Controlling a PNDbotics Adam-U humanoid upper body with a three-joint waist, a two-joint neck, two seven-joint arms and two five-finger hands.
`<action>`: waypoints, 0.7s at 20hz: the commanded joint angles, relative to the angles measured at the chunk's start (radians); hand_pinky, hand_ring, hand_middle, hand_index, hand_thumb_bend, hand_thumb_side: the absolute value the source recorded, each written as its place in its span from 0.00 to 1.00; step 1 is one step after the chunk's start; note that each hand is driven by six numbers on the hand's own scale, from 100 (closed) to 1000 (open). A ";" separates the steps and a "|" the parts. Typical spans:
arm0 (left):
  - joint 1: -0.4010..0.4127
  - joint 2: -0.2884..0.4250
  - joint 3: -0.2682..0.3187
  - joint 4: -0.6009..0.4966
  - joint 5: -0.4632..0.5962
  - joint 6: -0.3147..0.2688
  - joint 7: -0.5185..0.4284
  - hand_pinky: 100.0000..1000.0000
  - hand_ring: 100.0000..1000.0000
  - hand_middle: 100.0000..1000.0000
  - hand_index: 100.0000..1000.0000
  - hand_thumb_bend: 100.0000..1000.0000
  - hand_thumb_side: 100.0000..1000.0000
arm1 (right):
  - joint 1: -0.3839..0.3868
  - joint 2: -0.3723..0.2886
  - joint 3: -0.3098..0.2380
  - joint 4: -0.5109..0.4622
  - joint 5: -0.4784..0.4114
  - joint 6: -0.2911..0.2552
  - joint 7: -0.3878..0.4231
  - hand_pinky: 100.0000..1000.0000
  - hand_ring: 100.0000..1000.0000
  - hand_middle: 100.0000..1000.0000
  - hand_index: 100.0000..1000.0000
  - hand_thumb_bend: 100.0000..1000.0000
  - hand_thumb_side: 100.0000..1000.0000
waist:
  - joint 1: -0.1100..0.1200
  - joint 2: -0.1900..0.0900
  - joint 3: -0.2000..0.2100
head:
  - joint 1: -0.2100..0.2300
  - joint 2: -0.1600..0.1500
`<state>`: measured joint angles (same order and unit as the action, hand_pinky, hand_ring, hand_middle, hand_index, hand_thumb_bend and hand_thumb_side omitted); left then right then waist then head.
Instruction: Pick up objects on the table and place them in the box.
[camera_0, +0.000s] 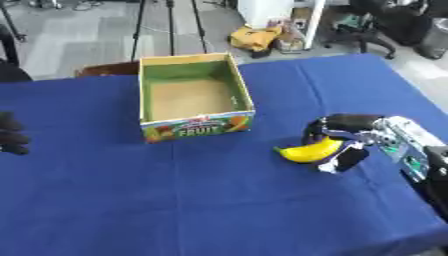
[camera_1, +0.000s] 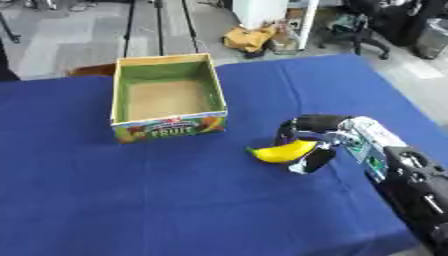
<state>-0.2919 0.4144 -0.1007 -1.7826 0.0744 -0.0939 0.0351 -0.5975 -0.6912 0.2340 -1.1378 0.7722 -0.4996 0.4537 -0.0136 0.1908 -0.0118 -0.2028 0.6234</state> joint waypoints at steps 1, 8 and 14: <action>-0.011 0.014 0.009 -0.014 -0.002 -0.001 0.003 0.52 0.55 0.56 0.73 0.46 0.81 | -0.010 -0.043 -0.016 -0.017 -0.003 0.003 -0.008 0.67 0.73 0.75 0.77 0.20 0.42 | 0.000 -0.016 0.000 | 0.002 0.005; -0.011 0.013 0.009 -0.014 -0.001 0.000 0.003 0.52 0.55 0.56 0.73 0.46 0.81 | -0.012 -0.037 -0.010 -0.009 0.007 -0.003 -0.003 0.67 0.73 0.75 0.76 0.19 0.41 | 0.002 -0.016 0.002 | 0.001 0.005; -0.011 0.013 0.009 -0.015 -0.001 0.000 0.003 0.52 0.55 0.56 0.73 0.46 0.81 | -0.014 -0.030 -0.009 0.002 0.018 -0.007 -0.002 0.67 0.73 0.75 0.76 0.19 0.40 | 0.005 -0.015 0.005 | 0.000 0.005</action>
<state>-0.2919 0.4144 -0.1007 -1.7826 0.0744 -0.0940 0.0354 -0.5976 -0.6912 0.2345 -1.1334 0.7824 -0.5051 0.4523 -0.0085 0.1908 -0.0068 -0.2029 0.6234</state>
